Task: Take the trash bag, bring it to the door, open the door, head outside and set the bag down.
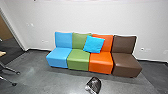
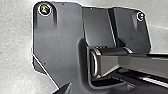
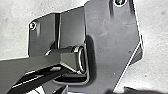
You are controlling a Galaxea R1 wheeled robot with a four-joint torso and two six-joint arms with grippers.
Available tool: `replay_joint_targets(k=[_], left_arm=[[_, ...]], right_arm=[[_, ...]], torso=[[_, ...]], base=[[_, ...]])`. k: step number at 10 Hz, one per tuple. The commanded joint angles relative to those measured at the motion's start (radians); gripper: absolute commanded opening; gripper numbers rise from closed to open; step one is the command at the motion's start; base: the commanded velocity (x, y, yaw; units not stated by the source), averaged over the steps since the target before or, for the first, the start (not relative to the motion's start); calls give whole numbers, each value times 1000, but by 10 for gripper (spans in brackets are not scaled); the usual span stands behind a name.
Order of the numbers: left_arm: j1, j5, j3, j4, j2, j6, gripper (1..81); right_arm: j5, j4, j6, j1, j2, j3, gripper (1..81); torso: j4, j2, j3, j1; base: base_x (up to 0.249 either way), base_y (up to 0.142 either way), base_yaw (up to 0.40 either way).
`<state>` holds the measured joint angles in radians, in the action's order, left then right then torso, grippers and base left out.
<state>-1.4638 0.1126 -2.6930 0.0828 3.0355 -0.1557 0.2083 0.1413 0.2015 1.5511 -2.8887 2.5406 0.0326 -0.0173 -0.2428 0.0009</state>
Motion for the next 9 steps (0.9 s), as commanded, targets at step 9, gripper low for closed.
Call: replay_joint_targets(k=[9], left_arm=[[18, -74, -24, 3, -1, 2, 811]], right_arm=[[-56, 0, -4, -18, 4, -1, 811]], torso=[[0, 0, 0, 0]], base=[[147, 0, 0]])
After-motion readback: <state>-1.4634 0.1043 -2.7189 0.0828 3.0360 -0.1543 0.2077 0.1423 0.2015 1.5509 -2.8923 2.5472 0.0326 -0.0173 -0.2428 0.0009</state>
